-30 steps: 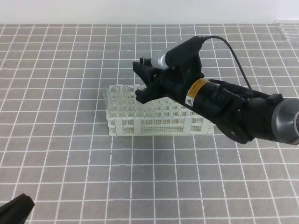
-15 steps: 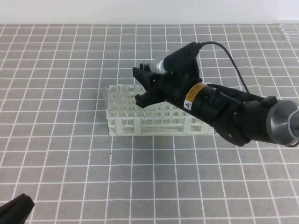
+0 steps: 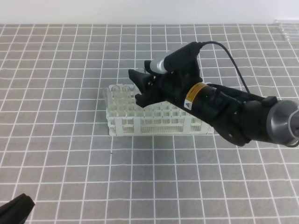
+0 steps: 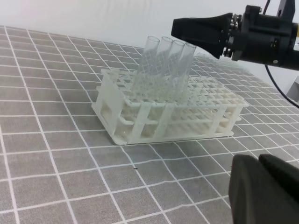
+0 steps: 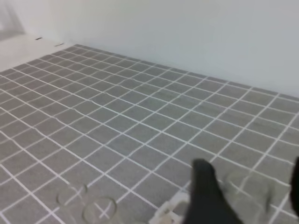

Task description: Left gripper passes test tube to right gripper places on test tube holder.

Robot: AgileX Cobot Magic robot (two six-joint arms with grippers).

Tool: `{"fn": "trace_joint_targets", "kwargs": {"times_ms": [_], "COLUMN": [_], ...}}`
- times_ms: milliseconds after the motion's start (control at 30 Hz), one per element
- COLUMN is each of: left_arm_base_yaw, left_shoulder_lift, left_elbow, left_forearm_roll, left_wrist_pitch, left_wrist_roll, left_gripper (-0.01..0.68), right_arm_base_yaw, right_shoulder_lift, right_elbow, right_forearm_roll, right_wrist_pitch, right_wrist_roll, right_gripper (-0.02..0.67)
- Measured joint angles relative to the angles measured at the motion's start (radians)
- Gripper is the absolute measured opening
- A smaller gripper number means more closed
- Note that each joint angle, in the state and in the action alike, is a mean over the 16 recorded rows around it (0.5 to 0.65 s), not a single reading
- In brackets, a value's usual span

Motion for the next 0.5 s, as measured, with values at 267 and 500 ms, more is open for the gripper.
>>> {"fn": "trace_joint_targets", "kwargs": {"times_ms": [267,500], "left_arm_base_yaw": [0.000,0.000], "left_shoulder_lift": [0.001,0.001], "left_elbow": [-0.002,-0.002], "left_forearm_roll": [0.000,0.000], "left_wrist_pitch": [0.000,0.000], "left_wrist_roll": [0.000,0.000], "left_gripper": [-0.001,-0.001], "right_arm_base_yaw": [0.000,0.000], "right_shoulder_lift": [-0.026,-0.051], "right_elbow": [0.004,0.013], "right_forearm_roll": [0.001,0.001], "right_wrist_pitch": [0.028,0.044], "right_wrist_roll": [-0.004,-0.015], "right_gripper": [0.404,0.390]}}
